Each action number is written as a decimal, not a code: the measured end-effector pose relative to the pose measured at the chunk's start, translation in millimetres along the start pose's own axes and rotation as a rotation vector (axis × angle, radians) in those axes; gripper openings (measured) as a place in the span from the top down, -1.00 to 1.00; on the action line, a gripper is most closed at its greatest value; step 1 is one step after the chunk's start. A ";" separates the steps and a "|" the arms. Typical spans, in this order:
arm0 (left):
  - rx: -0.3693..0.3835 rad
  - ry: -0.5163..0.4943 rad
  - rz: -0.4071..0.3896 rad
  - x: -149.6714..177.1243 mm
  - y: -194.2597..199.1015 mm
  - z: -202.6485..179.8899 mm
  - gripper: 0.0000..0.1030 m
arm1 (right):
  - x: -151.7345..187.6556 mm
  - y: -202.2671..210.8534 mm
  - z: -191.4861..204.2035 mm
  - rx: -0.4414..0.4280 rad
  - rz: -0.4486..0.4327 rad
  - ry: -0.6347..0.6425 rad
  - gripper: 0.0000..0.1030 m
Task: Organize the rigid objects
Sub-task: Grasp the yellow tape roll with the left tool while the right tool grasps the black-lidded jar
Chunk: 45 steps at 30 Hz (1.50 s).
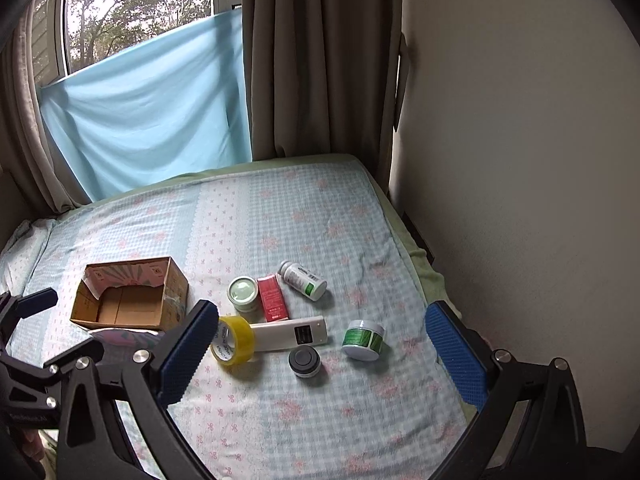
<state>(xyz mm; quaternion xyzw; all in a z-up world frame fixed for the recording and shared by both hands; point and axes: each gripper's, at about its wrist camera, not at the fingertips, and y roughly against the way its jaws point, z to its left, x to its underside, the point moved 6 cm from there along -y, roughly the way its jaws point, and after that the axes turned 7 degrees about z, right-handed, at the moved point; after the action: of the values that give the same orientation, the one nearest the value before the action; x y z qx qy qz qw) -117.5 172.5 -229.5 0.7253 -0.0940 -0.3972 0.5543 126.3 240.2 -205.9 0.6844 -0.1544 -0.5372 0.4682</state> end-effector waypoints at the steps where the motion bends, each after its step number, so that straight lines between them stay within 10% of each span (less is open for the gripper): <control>1: 0.014 0.010 0.016 -2.5 -15.0 -0.4 -0.99 | 5.2 -11.9 -2.0 0.001 0.014 0.006 -0.99; 13: 0.119 0.181 0.221 -12.8 -188.3 18.1 -0.99 | 68.7 -148.6 -2.6 -0.054 0.182 0.028 -0.99; 20: -0.034 -0.146 0.385 -13.3 -259.5 22.7 -0.99 | 97.0 -200.1 8.4 -0.105 0.282 0.015 -0.99; 25: -0.001 -0.338 0.538 -6.9 -294.3 11.6 -0.99 | 102.4 -226.9 16.6 -0.105 0.320 0.069 -0.99; 38: 0.023 -0.498 0.730 26.3 -350.4 8.1 -0.99 | 128.0 -289.9 24.5 -0.016 0.361 0.097 -0.99; 45: 0.019 -0.539 0.718 34.0 -353.7 13.0 -0.93 | 132.9 -306.5 27.9 0.005 0.372 0.090 -0.40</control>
<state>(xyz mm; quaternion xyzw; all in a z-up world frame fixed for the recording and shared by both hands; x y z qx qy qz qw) -211.1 273.4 -557.3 0.5224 -0.4847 -0.3534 0.6060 62.1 289.5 -531.2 0.6685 -0.2584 -0.4099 0.5641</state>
